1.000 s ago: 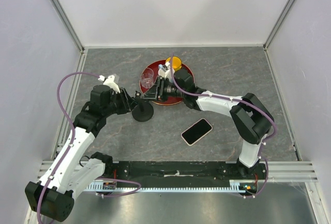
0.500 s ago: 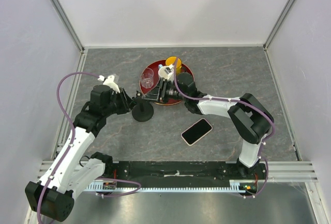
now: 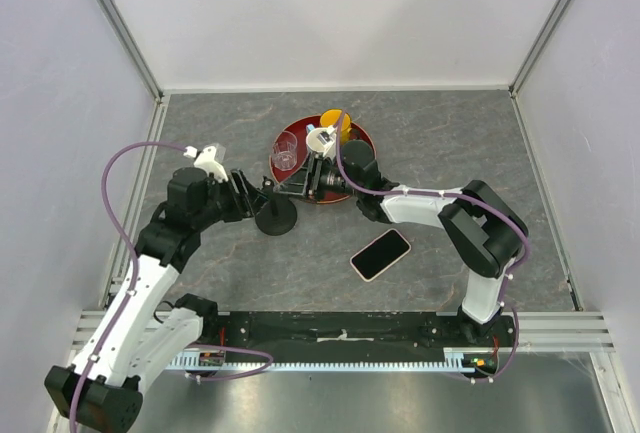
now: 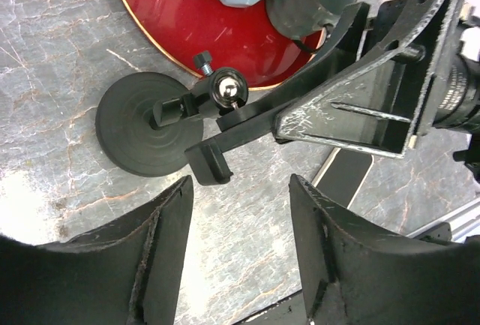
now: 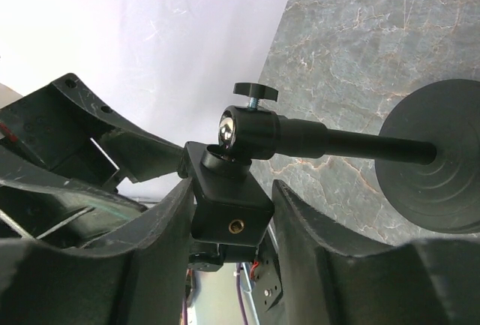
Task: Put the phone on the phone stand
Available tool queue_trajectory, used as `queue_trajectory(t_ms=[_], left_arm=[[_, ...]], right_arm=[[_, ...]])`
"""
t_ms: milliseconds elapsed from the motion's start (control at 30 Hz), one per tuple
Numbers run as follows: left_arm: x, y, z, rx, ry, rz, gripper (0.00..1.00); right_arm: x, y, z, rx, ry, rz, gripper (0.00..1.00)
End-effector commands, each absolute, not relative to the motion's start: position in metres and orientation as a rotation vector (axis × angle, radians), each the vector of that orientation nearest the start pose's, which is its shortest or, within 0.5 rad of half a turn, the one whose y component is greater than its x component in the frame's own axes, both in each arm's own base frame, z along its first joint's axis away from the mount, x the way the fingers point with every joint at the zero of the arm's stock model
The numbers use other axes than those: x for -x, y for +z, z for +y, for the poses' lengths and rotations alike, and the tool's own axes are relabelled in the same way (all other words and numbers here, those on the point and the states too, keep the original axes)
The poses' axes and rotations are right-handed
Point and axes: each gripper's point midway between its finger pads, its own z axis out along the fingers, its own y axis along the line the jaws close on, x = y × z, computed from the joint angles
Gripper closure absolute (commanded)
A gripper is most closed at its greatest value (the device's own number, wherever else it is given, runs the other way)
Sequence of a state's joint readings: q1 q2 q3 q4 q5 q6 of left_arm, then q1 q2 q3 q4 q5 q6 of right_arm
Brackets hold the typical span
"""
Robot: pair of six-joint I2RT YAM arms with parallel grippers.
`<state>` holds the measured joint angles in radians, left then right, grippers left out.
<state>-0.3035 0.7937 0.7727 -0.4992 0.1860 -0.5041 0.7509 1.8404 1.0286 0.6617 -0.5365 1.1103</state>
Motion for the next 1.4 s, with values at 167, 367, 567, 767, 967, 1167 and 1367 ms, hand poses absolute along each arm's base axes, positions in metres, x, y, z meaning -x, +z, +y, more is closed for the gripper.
queue_trajectory(t_ms=[167,367,567,767,967,1167,1367], left_arm=[[-0.229,0.262,-0.132,0.015,-0.721,2.006,0.30],[-0.215,0.279,-0.143,-0.101,-0.794,1.957,0.28],[-0.199,0.283,-0.166,-0.237,-0.962,1.922,0.28],[-0.176,0.277,-0.186,-0.306,-1.161,1.893,0.28],[-0.156,0.270,-0.193,-0.328,-1.286,1.894,0.28],[-0.137,0.269,-0.184,-0.306,-1.269,1.867,0.28],[-0.130,0.270,-0.174,-0.335,-1.175,1.857,0.28]], right_arm=[[-0.277,0.172,0.409,0.275,1.471,2.195,0.02],[-0.274,0.159,0.342,0.349,1.005,2.323,0.02],[-0.269,0.134,0.243,0.208,0.450,2.434,0.02],[-0.241,0.100,0.216,-0.033,0.328,2.643,0.02],[-0.238,0.069,0.193,-0.453,0.093,2.719,0.02],[-0.231,0.047,0.186,-0.726,-0.029,2.732,0.02],[-0.231,0.046,0.184,-0.951,0.004,2.635,0.02]])
